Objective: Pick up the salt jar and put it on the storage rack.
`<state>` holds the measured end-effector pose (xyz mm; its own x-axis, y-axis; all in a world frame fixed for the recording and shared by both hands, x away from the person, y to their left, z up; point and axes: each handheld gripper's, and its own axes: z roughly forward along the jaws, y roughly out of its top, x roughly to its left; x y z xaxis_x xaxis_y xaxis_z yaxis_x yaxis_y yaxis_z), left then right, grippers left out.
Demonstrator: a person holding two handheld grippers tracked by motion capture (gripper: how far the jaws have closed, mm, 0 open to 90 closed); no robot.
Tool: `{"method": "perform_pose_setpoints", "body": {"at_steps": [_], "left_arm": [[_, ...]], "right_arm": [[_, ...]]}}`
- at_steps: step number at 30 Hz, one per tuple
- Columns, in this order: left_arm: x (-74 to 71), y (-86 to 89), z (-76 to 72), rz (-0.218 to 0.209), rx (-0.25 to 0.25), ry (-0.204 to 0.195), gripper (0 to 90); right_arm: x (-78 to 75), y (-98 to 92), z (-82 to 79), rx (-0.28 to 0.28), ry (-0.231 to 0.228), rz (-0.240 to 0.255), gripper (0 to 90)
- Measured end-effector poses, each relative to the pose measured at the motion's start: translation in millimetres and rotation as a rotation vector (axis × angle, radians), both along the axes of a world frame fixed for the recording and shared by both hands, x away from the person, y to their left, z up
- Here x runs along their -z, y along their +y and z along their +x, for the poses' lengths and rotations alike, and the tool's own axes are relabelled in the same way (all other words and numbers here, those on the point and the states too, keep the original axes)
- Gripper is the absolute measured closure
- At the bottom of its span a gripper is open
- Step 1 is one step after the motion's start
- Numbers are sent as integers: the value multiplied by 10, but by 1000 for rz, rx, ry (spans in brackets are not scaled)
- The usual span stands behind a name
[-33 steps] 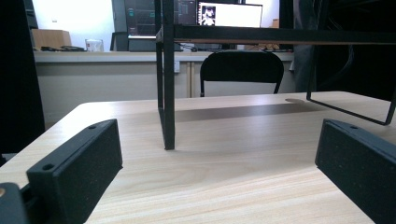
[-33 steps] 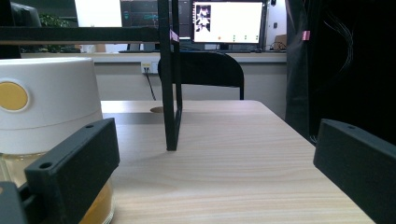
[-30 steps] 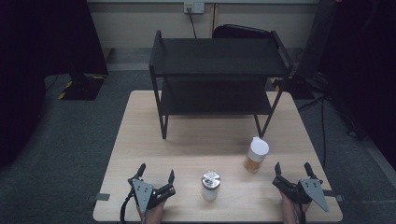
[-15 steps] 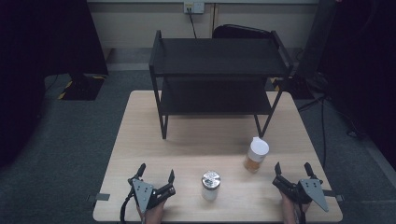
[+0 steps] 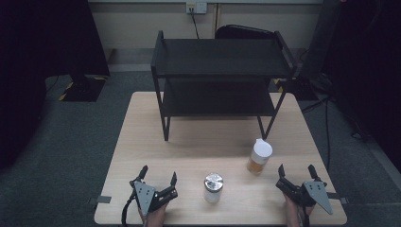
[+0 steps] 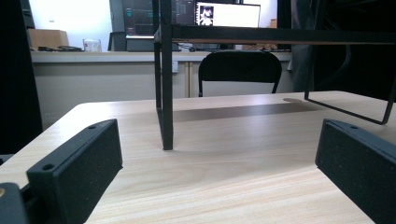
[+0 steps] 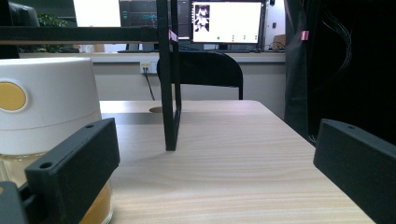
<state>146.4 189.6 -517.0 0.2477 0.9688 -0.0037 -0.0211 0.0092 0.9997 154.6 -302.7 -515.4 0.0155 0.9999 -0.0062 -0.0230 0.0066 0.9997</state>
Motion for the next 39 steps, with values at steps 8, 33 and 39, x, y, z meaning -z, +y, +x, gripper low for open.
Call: {"method": "perform_pose_setpoints", "body": {"at_steps": [8,33,39], "left_arm": [[-39,20,-1,16,54,-5,0],[-293,-748,-29,8,292,-31,14],[-193,-901,-12,26,288,9,24]], "right_arm": [[0,5,1,3,0,0,0],[1,-9,0,-5,-1,0,0],[1,-13,0,-8,-1,0,0]]}}
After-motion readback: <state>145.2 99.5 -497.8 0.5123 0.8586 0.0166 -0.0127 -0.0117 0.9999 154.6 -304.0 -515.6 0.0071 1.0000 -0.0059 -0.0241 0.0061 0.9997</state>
